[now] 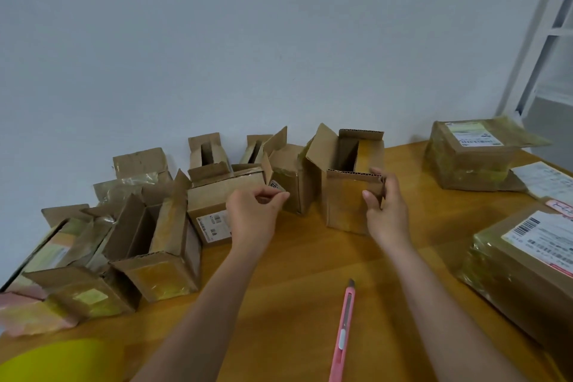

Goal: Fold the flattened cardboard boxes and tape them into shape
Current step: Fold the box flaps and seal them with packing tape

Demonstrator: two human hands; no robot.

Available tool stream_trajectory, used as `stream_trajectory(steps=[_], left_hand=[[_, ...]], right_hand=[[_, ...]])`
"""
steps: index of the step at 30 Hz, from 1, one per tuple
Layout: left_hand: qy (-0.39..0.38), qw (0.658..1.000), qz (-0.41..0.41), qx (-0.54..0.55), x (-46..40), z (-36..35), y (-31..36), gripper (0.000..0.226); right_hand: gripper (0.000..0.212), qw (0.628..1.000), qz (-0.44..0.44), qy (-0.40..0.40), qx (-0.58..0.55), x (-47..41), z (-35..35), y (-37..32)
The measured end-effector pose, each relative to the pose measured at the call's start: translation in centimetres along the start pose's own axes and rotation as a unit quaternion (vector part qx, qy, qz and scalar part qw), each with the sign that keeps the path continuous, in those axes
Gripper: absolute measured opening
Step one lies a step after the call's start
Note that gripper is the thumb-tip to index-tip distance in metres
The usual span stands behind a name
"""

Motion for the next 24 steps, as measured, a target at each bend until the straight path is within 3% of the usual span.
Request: stream_trajectory(steps=[10, 16, 18, 21, 22, 24], left_hand=[[-0.027, 1.000, -0.009, 0.012, -1.0, -2.8, -0.7, 0.017], [-0.062, 0.998, -0.008, -0.015, -0.6, -2.9, -1.8, 0.025], [-0.050, 0.999, 0.003, -0.011, -0.6, -2.2, -2.3, 0.022], [-0.022, 0.999, 0.032, -0.003, -0.3, -0.6, -3.2, 0.012], [-0.014, 0.999, 0.043, -0.001, 0.0, -0.1, -3.5, 0.007], [0.004, 0.998, 0.055, -0.002, 0.4, 1.0, -4.0, 0.010]], right_hand=[[0.044, 0.999, -0.019, 0.005, 0.032, -3.9, -1.1, 1.8], [0.076, 0.993, -0.082, 0.024, 0.083, -5.6, -2.0, 1.5], [0.081, 0.988, -0.108, 0.072, 0.086, -4.8, -1.5, 0.6], [0.058, 0.981, -0.015, 0.182, 0.071, -1.6, -0.8, -1.6], [0.048, 0.984, 0.026, 0.167, 0.051, -0.3, -1.1, -2.3], [0.039, 0.996, 0.068, 0.048, 0.011, 2.1, -2.7, -3.8]])
Point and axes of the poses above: each hand's wrist, its own x-axis away from the middle knuckle, its own z-axis out of the back of the hand, y = z × x, the point moved 3 cm from there along -x, towards the middle knuckle, and after that the axes turned 15 degrees about y, right-handed, at the moved point
